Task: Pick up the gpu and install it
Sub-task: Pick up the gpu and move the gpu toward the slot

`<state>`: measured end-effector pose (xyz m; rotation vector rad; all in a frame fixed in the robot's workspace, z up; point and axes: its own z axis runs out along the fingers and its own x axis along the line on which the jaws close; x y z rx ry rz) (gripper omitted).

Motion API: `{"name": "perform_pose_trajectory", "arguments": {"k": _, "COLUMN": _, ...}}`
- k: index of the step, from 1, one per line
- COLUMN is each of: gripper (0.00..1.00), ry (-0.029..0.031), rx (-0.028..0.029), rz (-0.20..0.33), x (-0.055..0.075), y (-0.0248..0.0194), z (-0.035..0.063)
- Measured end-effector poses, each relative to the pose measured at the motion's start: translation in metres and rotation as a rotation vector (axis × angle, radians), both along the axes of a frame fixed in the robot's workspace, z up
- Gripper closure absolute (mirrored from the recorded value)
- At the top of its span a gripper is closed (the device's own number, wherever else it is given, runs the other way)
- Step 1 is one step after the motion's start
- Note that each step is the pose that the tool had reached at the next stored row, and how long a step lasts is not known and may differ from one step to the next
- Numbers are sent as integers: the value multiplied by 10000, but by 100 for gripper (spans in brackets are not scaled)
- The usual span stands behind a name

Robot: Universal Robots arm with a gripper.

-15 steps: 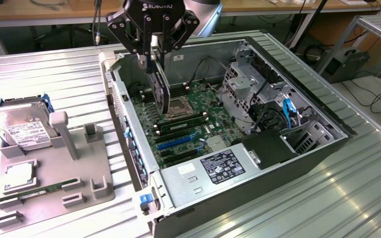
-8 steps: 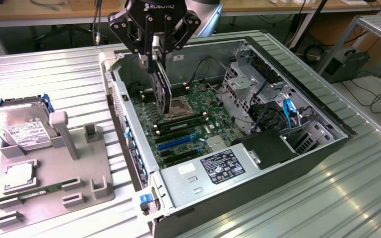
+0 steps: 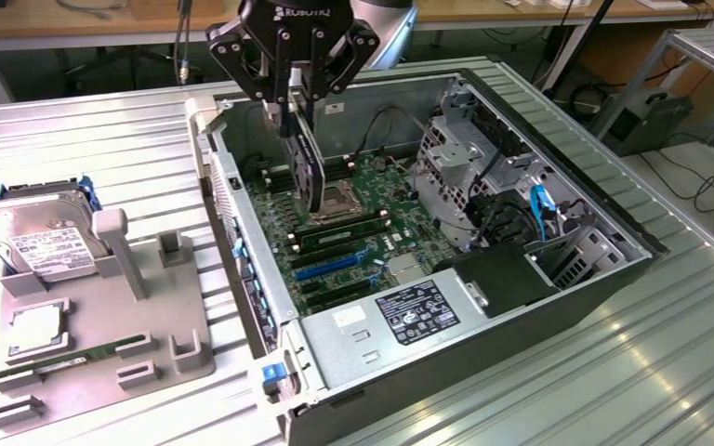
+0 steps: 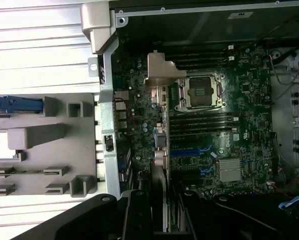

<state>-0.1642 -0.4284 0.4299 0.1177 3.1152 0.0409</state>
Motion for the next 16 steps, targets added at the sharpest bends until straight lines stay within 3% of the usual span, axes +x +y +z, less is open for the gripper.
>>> {"name": "perform_pose_trajectory", "arguments": {"k": 16, "gripper": 73, "ry": -1, "rx": -7, "rz": 0, "x": 56, "y": 0, "z": -6}}
